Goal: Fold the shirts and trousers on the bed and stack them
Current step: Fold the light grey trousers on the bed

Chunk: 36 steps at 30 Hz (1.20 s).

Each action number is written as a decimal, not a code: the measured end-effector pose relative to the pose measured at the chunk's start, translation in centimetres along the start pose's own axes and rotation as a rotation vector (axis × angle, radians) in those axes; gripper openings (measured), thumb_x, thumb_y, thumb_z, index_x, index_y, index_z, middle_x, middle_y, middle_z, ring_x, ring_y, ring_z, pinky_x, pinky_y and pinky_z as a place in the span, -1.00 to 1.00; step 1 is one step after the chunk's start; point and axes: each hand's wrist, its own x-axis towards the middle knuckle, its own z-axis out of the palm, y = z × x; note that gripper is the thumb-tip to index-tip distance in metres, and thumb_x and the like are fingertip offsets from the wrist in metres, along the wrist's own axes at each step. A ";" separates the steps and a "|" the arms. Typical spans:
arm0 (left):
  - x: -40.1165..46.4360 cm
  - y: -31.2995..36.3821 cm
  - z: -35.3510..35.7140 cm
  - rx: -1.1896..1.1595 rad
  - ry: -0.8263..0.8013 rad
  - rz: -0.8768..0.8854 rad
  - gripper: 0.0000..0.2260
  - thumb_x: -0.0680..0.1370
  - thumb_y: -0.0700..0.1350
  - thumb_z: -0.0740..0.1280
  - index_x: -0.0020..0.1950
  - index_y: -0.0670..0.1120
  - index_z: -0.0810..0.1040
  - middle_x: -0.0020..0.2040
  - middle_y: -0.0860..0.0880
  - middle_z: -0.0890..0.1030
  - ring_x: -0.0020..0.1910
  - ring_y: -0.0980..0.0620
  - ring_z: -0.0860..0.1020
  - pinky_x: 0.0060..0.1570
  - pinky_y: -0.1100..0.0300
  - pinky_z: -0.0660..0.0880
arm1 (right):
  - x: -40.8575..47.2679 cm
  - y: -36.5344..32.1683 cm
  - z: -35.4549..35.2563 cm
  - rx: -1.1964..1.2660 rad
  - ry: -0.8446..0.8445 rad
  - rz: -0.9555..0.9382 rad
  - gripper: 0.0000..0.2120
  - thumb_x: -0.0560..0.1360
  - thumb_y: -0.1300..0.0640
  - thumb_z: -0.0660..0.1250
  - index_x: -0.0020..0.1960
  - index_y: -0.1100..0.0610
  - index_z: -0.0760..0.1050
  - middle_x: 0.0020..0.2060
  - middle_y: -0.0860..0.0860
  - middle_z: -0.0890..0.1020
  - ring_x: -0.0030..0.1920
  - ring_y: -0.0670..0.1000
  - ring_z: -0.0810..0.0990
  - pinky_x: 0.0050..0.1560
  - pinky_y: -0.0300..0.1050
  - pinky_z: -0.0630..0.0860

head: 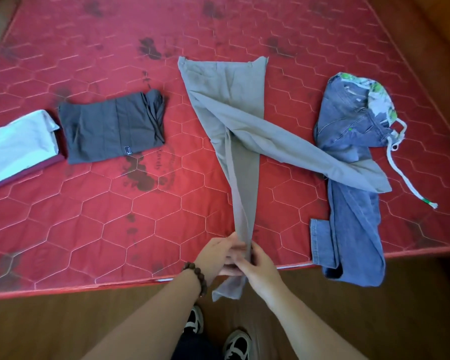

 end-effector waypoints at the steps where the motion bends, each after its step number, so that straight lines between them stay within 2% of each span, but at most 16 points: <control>1: -0.4 0.3 0.5 -0.010 -0.015 -0.032 -0.69 0.65 -0.01 0.17 0.04 -0.18 0.62 -0.11 -0.09 0.70 -0.08 -0.03 0.67 -0.09 0.04 0.63 | -0.8 -0.7 -0.2 0.013 0.024 0.016 -0.65 0.51 0.16 0.38 0.28 0.06 0.43 0.13 0.01 0.61 0.12 -0.06 0.61 0.01 -0.24 0.57; 2: -1.0 0.5 1.0 -0.001 -0.010 -0.049 -0.69 0.65 -0.03 0.17 0.06 -0.19 0.62 -0.05 -0.11 0.69 -0.01 -0.05 0.65 0.00 0.03 0.62 | -1.6 -1.3 -0.5 -0.001 0.056 0.035 -0.70 0.53 0.18 0.35 0.26 0.08 0.45 0.10 0.01 0.62 0.09 -0.06 0.61 -0.03 -0.27 0.57; 4: -2.0 0.7 1.8 -0.014 0.020 -0.039 -0.72 0.65 -0.10 0.18 0.07 -0.23 0.62 -0.02 -0.11 0.67 0.05 -0.05 0.62 0.06 0.09 0.58 | -2.8 -2.1 -1.4 -0.126 0.143 0.055 -0.80 0.57 0.19 0.29 0.19 0.17 0.52 0.05 0.07 0.64 0.06 0.00 0.62 0.04 -0.19 0.56; 6: -2.7 0.3 2.0 0.089 0.096 0.110 -0.79 0.63 -0.15 0.22 0.07 -0.17 0.64 0.03 -0.04 0.67 0.12 -0.02 0.60 0.11 0.13 0.56 | -3.7 -2.6 -2.5 -0.248 0.230 0.061 -0.83 0.58 0.13 0.29 0.04 0.21 0.56 -0.03 0.19 0.63 0.01 0.12 0.62 0.12 0.04 0.57; 8: -4.1 -0.3 1.8 0.322 0.164 0.280 -0.85 0.60 -0.08 0.28 0.09 -0.03 0.62 0.06 0.11 0.62 0.12 0.11 0.56 0.16 0.18 0.49 | -4.7 -3.2 -3.4 -0.225 0.291 0.033 -0.85 0.57 0.08 0.31 -0.07 0.15 0.56 -0.08 0.20 0.62 -0.04 0.13 0.62 0.10 0.12 0.57; 9: -4.6 -0.8 1.8 0.399 0.122 0.327 -0.84 0.57 -0.03 0.33 0.14 0.04 0.58 0.09 0.17 0.59 0.13 0.16 0.53 0.17 0.20 0.45 | -5.1 -3.7 -3.8 -0.183 0.308 0.006 -0.87 0.56 0.07 0.33 -0.08 0.12 0.57 -0.10 0.17 0.64 -0.05 0.10 0.63 0.08 0.11 0.58; 11: -5.2 -1.9 2.2 0.438 -0.071 0.340 -0.60 0.48 0.01 0.45 0.29 0.11 0.46 0.21 0.18 0.54 0.19 0.19 0.52 0.20 0.20 0.46 | -5.6 -4.5 -4.5 -0.093 0.304 -0.041 -0.88 0.53 0.08 0.37 -0.01 0.12 0.59 -0.08 0.09 0.67 -0.03 0.08 0.65 0.08 0.13 0.60; 13: -5.6 -2.7 3.3 0.459 -0.128 0.351 -0.48 0.43 -0.08 0.50 0.35 0.06 0.42 0.22 0.12 0.55 0.16 0.17 0.55 0.17 0.14 0.53 | -6.1 -5.0 -4.8 -0.026 0.257 -0.061 -0.81 0.52 0.09 0.39 0.08 0.16 0.57 -0.02 0.08 0.66 0.02 0.09 0.65 0.11 0.14 0.59; 15: -5.4 -2.6 4.4 0.509 0.001 0.428 -0.69 0.46 -0.17 0.46 0.19 -0.06 0.56 0.07 0.03 0.64 0.03 0.10 0.62 0.09 0.03 0.58 | -6.5 -5.4 -5.0 0.058 0.192 -0.085 -0.78 0.51 0.12 0.38 0.11 0.20 0.56 0.00 0.13 0.66 0.04 0.12 0.65 0.14 0.16 0.57; 18: -5.7 -1.2 5.4 0.420 0.085 0.485 -0.92 0.51 -0.25 0.39 -0.06 -0.10 0.63 -0.12 -0.06 0.68 -0.10 0.01 0.65 -0.05 0.08 0.63 | -7.5 -6.0 -5.3 0.131 0.108 -0.151 -0.71 0.50 0.05 0.37 0.14 0.20 0.56 0.00 0.12 0.67 0.06 0.09 0.65 0.12 0.02 0.59; 21: -5.7 -0.2 5.7 0.290 0.132 0.503 -0.82 0.49 -0.27 0.41 -0.23 0.00 0.60 -0.20 -0.09 0.67 -0.16 -0.09 0.66 -0.14 0.05 0.64 | -8.4 -5.9 -5.5 0.075 0.023 -0.189 -0.66 0.48 0.06 0.39 0.20 0.18 0.54 0.06 0.08 0.67 0.09 0.01 0.65 0.14 -0.11 0.57; 24: -5.6 0.7 5.8 0.247 0.157 0.496 -0.74 0.45 -0.28 0.46 -0.36 -0.02 0.52 -0.35 -0.01 0.60 -0.32 0.04 0.58 -0.25 0.18 0.58 | -8.7 -5.5 -5.3 -0.006 -0.094 -0.260 -0.65 0.46 0.26 0.42 0.23 0.18 0.53 0.09 0.12 0.65 0.12 0.03 0.63 0.14 -0.11 0.57; 26: -5.4 1.1 5.6 0.219 0.140 0.471 -0.72 0.42 -0.25 0.49 -0.40 -0.02 0.49 -0.33 -0.09 0.58 -0.29 -0.02 0.55 -0.16 -0.03 0.58 | -8.5 -5.5 -5.2 -0.064 -0.102 -0.291 -0.63 0.45 0.33 0.42 0.24 0.14 0.53 0.09 0.12 0.66 0.10 0.04 0.65 0.11 -0.07 0.59; 28: -5.4 1.3 5.3 0.190 0.097 0.454 -0.71 0.42 -0.24 0.49 -0.42 0.02 0.52 -0.30 -0.15 0.58 -0.24 -0.16 0.57 -0.07 -0.18 0.57 | -8.3 -5.7 -5.3 -0.169 -0.044 -0.340 -0.71 0.47 0.31 0.40 0.17 0.12 0.57 0.00 0.08 0.68 0.02 0.03 0.67 0.08 -0.05 0.61; 31: -5.6 1.7 5.2 0.185 0.076 0.452 -0.72 0.43 -0.23 0.48 -0.41 0.04 0.55 -0.29 -0.14 0.61 -0.18 -0.23 0.62 -0.03 -0.20 0.59 | -8.0 -5.7 -5.4 -0.261 0.031 -0.396 -0.83 0.48 0.24 0.41 0.06 0.08 0.63 -0.11 0.04 0.70 -0.08 0.01 0.69 0.00 -0.09 0.62; 36: -6.3 2.2 5.3 0.170 0.084 0.473 -0.79 0.47 -0.18 0.44 -0.33 -0.10 0.50 -0.28 -0.17 0.61 -0.18 -0.27 0.63 -0.04 -0.15 0.60 | -8.5 -5.9 -5.5 -0.077 0.069 -0.367 -0.89 0.48 0.24 0.40 -0.02 0.23 0.64 -0.17 0.16 0.70 -0.15 0.09 0.69 -0.13 -0.16 0.62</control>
